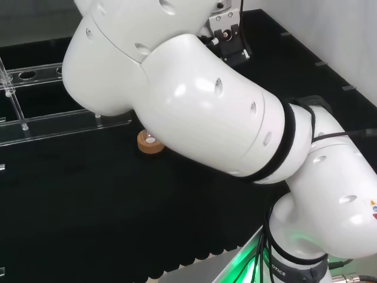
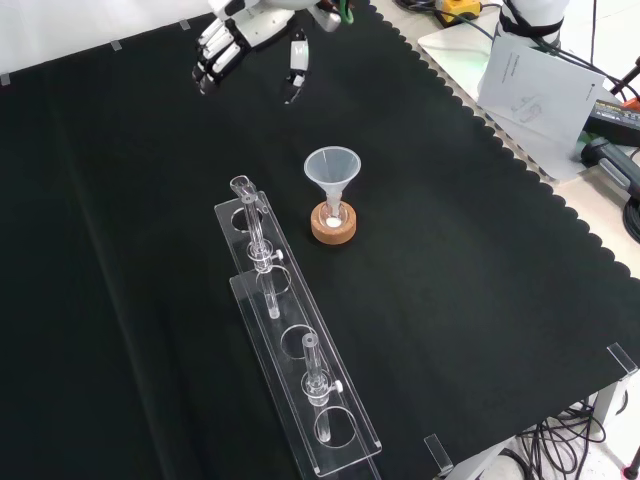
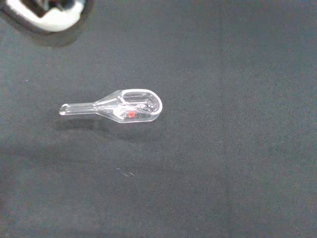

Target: Remove the funnel from the round-bottom flask.

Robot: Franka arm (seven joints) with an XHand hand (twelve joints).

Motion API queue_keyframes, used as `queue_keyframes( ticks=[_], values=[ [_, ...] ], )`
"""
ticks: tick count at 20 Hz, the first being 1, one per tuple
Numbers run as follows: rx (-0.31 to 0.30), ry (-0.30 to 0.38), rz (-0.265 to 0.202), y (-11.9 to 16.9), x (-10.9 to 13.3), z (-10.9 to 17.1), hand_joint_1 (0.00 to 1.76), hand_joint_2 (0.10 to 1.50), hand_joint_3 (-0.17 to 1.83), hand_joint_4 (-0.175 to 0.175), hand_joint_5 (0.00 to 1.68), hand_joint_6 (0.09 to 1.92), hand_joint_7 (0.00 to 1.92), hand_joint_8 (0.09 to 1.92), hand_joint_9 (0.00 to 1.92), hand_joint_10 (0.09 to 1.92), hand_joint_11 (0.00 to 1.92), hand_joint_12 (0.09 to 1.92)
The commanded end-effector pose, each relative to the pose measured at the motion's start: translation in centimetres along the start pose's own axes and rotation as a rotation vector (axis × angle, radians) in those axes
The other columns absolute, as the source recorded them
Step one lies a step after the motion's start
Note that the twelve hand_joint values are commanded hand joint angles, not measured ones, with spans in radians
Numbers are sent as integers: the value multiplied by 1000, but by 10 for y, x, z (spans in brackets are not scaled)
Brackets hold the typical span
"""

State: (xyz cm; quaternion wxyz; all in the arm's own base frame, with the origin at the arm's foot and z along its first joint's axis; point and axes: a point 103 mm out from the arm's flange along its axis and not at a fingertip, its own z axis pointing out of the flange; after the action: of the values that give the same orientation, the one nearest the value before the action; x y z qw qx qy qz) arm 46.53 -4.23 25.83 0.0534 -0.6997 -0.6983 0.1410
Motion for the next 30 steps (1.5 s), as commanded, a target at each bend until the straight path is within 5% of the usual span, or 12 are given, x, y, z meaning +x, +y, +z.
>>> queue_keyframes(
  ticks=[1, 7, 19, 30],
  values=[
    [-11, -1, -6, -32, 4, -12, 757, 616, 384, -24, 261, 87, 91, 598, 325, 670, 217, 1364],
    [-31, -2, -20, -56, 16, -25, 750, 620, 385, -24, 262, 87, 104, 608, 353, 670, 229, 1363],
    [50, 50, -98, -100, 58, -14, 635, 629, 358, -28, 185, 87, 22, 614, 294, 686, 316, 1413],
    [76, 40, -149, -106, 102, 5, 636, 645, 313, -35, 122, 87, 0, 523, 202, 734, 353, 1427]
  ],
)
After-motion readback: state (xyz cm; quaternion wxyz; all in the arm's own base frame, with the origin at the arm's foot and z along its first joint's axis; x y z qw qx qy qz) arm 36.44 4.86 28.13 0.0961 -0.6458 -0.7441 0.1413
